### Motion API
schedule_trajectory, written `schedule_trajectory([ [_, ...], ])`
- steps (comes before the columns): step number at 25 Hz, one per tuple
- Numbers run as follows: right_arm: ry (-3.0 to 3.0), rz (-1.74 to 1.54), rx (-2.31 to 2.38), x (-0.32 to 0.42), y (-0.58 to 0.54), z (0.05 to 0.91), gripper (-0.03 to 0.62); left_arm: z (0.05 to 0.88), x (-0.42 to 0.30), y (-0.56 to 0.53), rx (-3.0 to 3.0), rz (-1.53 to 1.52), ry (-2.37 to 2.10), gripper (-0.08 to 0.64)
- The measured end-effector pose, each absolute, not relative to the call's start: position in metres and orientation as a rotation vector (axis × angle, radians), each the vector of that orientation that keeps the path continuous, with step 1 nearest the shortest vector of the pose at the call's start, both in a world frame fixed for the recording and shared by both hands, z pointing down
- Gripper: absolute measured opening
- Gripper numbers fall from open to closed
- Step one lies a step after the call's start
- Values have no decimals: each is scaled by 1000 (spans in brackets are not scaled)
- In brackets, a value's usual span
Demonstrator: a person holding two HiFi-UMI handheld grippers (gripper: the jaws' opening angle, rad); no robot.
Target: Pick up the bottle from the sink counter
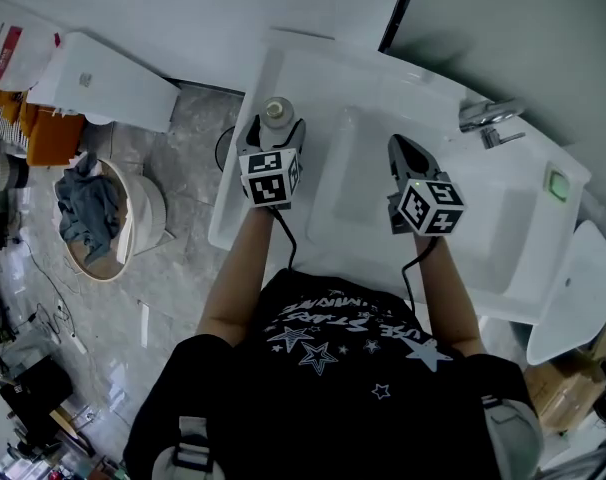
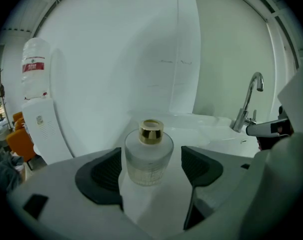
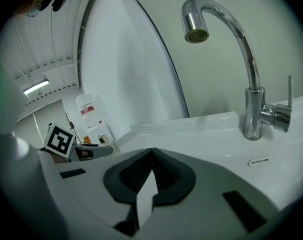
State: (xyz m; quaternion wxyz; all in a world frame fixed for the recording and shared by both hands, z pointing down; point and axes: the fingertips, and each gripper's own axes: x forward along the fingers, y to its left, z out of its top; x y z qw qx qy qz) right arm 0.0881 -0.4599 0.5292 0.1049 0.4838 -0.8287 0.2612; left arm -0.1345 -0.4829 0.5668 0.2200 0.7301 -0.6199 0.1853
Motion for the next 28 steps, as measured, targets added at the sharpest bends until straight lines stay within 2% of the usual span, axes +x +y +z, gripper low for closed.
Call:
schedule_trajectory([
  [28,-2406,804,1436,94,-474,548,6,588,-135,-515,2031,556,-1715,353],
])
